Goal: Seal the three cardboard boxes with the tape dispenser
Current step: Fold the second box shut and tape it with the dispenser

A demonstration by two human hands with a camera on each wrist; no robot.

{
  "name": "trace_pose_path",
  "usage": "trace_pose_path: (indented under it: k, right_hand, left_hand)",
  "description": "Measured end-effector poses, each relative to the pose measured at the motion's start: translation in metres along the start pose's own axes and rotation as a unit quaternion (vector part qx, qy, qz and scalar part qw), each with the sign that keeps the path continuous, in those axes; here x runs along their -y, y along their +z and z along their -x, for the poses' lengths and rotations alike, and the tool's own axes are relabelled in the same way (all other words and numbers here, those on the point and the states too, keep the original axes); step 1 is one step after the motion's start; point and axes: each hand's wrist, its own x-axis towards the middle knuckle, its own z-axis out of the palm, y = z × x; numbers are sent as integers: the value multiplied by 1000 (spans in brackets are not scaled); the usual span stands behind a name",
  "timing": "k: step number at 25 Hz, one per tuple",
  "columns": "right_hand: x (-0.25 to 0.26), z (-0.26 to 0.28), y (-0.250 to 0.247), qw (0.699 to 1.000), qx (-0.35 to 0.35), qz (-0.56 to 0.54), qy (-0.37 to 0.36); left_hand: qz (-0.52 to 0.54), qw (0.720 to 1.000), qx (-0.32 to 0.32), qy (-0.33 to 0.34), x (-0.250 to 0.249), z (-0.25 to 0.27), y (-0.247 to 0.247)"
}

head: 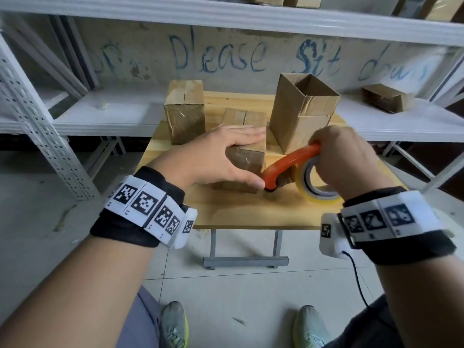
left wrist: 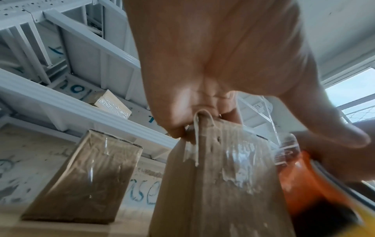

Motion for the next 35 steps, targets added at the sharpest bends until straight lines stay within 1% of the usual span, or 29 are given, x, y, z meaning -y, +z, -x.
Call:
trace_pose_path:
  k: [1, 3, 4, 5, 7, 9, 11, 14, 16, 18, 20, 21, 22, 23, 26, 29, 32, 35]
  right_hand:
    - [-12, -1, 2, 998, 35, -31, 46]
    - [-32, -1, 2, 984, 119, -72, 112]
    - [-38, 0, 2, 975, 150, -86, 138]
    - [-42, 0, 3, 968, 165, -97, 160]
    - [-45, 0, 6, 963, 168, -106, 182]
    - [-44, 0, 11, 971, 140, -85, 175]
    - [-42, 2, 15, 975, 123, -78, 165]
    - [-35, 7, 21, 984, 116, -41, 128]
    - [-28, 11, 23, 994, 70, -14, 83]
    - [-17, 19, 19, 998, 13, -44, 34]
    - [-3, 27, 12, 994, -51, -95, -10]
    - [1, 29, 10, 989, -73, -127, -32]
    - [6, 31, 9, 983, -80, -158, -55]
    - [10, 32, 9, 977, -72, -184, -76]
    - [21, 36, 14, 964, -21, -234, -124]
    - [29, 38, 21, 961, -1, -222, -165]
    - [32, 36, 25, 960, 4, -214, -182]
    - [33, 34, 29, 958, 4, -216, -190]
  left_hand:
    - [-2, 1000, 8, -1, 0, 0, 0]
    - [9, 1000, 19, -7, 1, -1, -1]
    - [25, 999, 20, -8, 3, -2, -2]
    - [44, 999, 16, -5, 4, -3, -1]
    - [60, 998, -3, 7, 7, -4, 1]
    - [54, 998, -18, 14, 9, -4, 2]
    - [46, 999, -16, 13, 9, -3, 2]
    - [37, 999, -34, 5, 6, -5, 3]
    - [33, 997, -66, 5, 4, -7, 7]
    - [29, 995, -95, 9, 1, -8, 10]
    - [33, 993, -114, 4, -2, -9, 12]
    - [37, 992, -121, 0, -3, -9, 12]
    - [41, 991, -126, -1, -4, -9, 13]
    - [42, 990, -131, 0, -4, -8, 14]
    - [46, 989, -144, 0, -4, -9, 16]
    - [41, 990, -138, 6, -4, -9, 16]
    - [40, 994, -99, 0, -2, -6, 10]
    - [69, 996, -55, -13, 0, -3, 6]
